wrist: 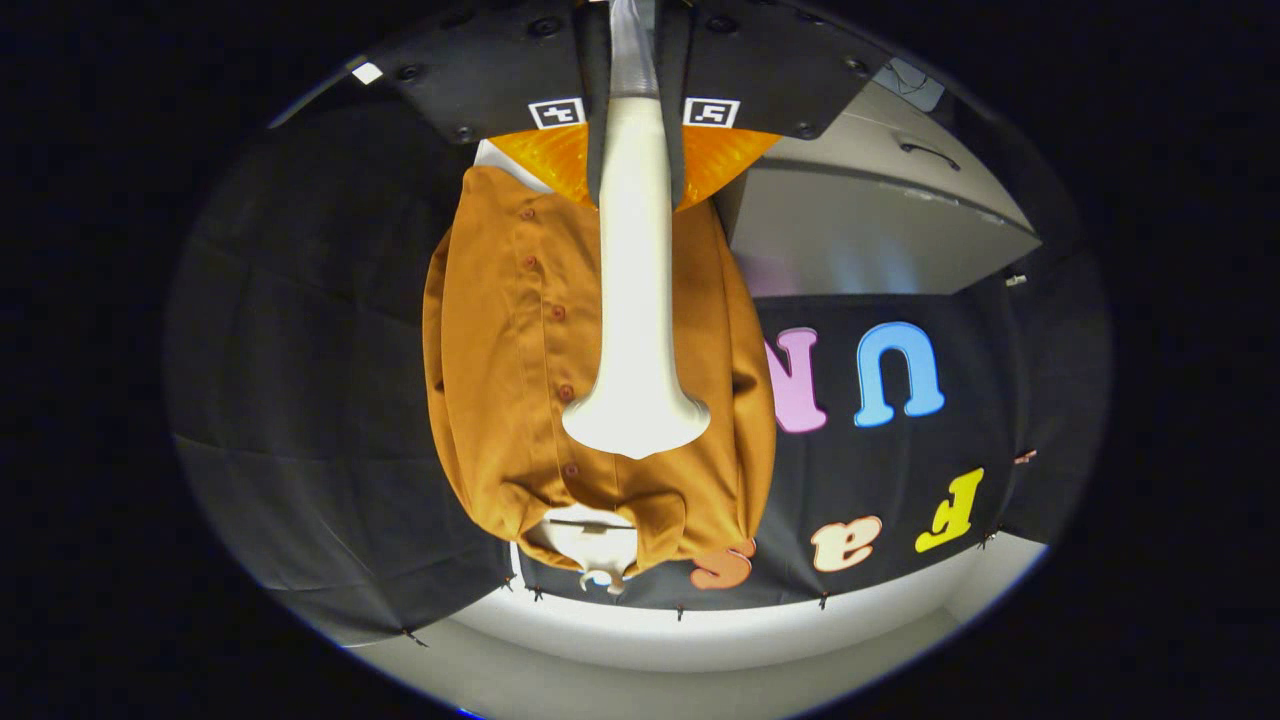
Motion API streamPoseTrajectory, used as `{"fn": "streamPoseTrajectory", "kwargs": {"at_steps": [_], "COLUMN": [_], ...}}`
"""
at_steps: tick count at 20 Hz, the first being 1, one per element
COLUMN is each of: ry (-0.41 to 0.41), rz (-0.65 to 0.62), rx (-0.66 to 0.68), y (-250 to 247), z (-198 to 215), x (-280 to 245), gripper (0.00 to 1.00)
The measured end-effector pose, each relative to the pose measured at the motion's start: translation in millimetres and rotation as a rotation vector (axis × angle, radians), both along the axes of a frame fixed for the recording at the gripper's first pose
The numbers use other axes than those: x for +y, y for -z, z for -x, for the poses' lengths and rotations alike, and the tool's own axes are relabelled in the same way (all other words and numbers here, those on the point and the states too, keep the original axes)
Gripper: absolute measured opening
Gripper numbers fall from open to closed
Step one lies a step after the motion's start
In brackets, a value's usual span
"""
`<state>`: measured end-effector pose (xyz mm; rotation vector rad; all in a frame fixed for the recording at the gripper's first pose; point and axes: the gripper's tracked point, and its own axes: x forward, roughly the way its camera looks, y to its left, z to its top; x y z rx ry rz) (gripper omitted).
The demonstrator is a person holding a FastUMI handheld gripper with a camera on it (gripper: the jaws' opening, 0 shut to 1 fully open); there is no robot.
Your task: Iron the clothes twice with a garment steamer, once on the left side and once on the right side.
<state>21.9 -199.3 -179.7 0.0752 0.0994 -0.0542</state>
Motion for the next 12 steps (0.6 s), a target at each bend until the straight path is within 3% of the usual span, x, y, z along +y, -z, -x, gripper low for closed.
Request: {"fn": "streamPoseTrajectory", "kwargs": {"at_steps": [7, 12], "ry": [0.049, 0.123], "rz": [0.007, 0.025], "rx": [-0.166, -0.190], "y": [-102, -113], "z": [-1, -13], "x": [-35, -77], "gripper": [0.21, 0.21]}}
